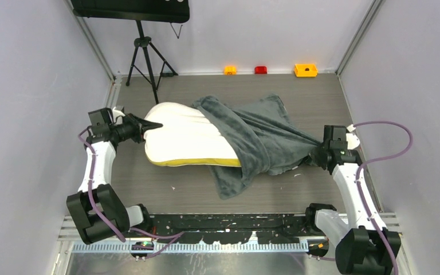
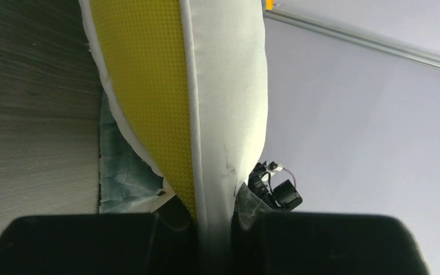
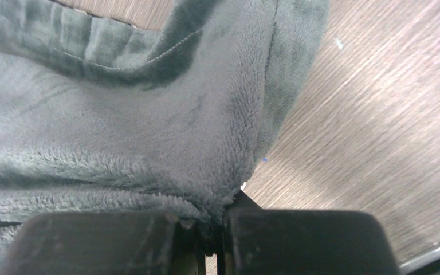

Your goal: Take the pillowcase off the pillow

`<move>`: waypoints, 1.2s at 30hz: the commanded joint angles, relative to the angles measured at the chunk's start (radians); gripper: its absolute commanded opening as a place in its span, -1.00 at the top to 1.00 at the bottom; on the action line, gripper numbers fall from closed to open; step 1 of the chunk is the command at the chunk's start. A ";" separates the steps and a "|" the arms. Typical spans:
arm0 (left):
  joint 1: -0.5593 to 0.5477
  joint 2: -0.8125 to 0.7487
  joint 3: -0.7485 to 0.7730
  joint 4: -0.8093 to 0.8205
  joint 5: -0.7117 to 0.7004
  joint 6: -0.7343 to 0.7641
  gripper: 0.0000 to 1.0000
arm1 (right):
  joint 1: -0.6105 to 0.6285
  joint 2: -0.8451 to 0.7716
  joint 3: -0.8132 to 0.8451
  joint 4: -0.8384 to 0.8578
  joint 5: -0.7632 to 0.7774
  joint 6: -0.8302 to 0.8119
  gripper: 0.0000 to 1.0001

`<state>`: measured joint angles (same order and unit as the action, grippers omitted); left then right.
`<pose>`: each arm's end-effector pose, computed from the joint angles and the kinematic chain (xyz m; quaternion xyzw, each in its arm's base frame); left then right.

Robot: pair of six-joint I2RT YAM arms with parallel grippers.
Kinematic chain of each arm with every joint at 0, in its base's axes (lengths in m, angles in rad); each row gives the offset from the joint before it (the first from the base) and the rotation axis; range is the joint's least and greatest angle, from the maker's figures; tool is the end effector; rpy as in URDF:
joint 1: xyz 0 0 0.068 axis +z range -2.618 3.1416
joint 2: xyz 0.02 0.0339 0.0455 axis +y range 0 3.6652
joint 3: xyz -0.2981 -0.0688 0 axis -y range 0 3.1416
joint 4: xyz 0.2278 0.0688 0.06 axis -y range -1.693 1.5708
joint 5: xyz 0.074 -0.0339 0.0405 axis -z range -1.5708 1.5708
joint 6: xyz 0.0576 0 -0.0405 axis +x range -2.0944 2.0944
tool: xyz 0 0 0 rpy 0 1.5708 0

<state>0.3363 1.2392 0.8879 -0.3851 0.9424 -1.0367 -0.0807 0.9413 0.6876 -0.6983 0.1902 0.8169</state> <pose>0.2395 0.0344 0.3009 -0.3740 0.7467 -0.5137 0.1967 0.1544 -0.0234 0.2490 0.4375 0.8418 0.0247 0.3154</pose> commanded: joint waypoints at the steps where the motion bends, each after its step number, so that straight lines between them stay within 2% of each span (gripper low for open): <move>1: 0.056 -0.053 0.039 0.030 -0.134 0.115 1.00 | -0.080 -0.065 0.086 -0.078 0.235 0.026 0.99; 5: 0.074 -0.115 0.050 -0.044 -0.275 0.157 1.00 | -0.095 -0.091 0.106 -0.095 0.316 0.051 0.99; 9: 0.108 -0.208 0.033 -0.065 -0.422 0.132 1.00 | -0.099 -0.123 0.108 -0.109 0.343 0.081 1.00; 14: 0.109 -0.245 0.014 -0.049 -0.500 0.102 1.00 | -0.100 -0.135 0.100 -0.108 0.386 0.103 1.00; 18: 0.124 -0.281 0.026 -0.123 -0.637 0.086 1.00 | -0.121 -0.174 0.104 -0.114 0.431 0.134 0.99; 22: 0.131 -0.323 0.008 -0.134 -0.695 0.073 1.00 | -0.128 -0.212 0.090 -0.101 0.451 0.148 0.99; 25: 0.131 -0.321 -0.025 -0.070 -0.652 0.062 1.00 | -0.128 -0.210 0.079 -0.067 0.424 0.128 0.99; 28: 0.120 -0.252 -0.064 0.082 -0.445 0.040 1.00 | -0.128 -0.183 0.073 -0.015 0.317 0.060 0.99; 30: 0.059 -0.139 -0.032 0.088 -0.365 0.057 1.00 | -0.128 -0.166 0.073 0.022 0.223 0.016 1.00; 33: -0.065 -0.056 0.041 -0.012 -0.409 0.159 1.00 | -0.128 -0.149 0.057 0.093 0.066 -0.040 1.00; 36: -0.115 -0.064 0.016 0.008 -0.461 0.161 1.00 | -0.128 -0.134 0.053 0.106 -0.038 -0.063 1.00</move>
<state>0.2569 1.2114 0.8528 -0.5156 0.5983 -0.9154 -0.1860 0.8040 0.7383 -0.7261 0.2249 0.8135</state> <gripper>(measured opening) 0.129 0.065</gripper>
